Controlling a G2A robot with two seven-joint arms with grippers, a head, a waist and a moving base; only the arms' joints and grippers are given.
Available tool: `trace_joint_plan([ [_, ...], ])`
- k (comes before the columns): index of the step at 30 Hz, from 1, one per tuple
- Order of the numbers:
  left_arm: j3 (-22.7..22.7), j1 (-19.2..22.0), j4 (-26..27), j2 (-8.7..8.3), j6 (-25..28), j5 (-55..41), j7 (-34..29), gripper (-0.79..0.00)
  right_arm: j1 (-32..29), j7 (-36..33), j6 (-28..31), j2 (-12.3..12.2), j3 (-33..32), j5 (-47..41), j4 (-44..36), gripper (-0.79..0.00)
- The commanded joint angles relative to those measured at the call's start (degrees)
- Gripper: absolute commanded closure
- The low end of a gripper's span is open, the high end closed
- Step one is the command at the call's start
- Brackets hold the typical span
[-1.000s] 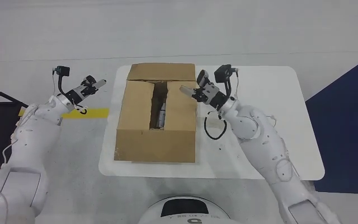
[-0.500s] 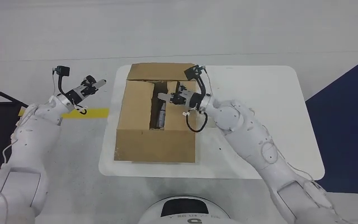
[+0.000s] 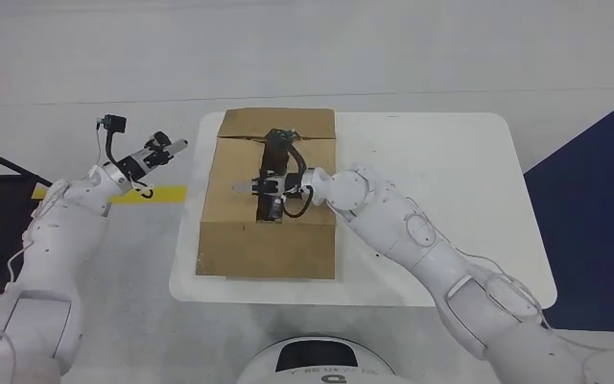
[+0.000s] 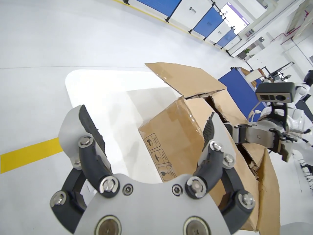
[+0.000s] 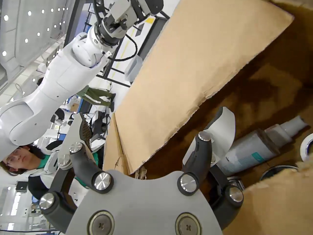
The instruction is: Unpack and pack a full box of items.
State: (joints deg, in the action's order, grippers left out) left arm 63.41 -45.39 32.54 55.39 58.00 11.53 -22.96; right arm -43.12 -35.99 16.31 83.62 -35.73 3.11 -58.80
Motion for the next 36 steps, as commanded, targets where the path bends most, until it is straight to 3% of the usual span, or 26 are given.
trace_joint_plan([
  [1, 0.6, -0.6, 1.2, -0.20, -0.1, -5.6, -4.6, -0.785, 0.4, -0.1, 2.1, 0.8, 0.1, -3.0, 1.6, -0.785],
  [7, 3.2, -1.6, 4.6, -1.36, -4.7, -22.6, -20.7, -0.785, 1.6, 1.1, 11.4, 2.5, -1.6, -12.0, 6.2, -0.785],
  [12, 5.1, -2.6, 6.7, -2.31, -6.6, -27.4, -26.4, -0.785, 3.0, 0.3, 15.9, 4.0, -1.9, -17.0, 7.6, -0.785],
  [19, 8.4, -2.7, 8.6, -3.54, -8.1, -31.5, -29.4, -0.785, 6.6, 2.1, 19.2, 8.1, 1.5, -19.9, 10.6, -0.785],
  [30, 15.4, -2.4, 6.1, -6.27, -9.4, -33.6, -30.7, -0.785, 12.3, -3.0, 14.3, 17.4, 11.0, -18.3, 23.0, -0.785],
  [36, 15.7, -2.9, 7.3, -6.38, -9.4, -33.6, -30.7, -0.785, 13.9, -6.8, 14.9, 19.7, 11.0, -19.7, 28.0, -0.785],
])
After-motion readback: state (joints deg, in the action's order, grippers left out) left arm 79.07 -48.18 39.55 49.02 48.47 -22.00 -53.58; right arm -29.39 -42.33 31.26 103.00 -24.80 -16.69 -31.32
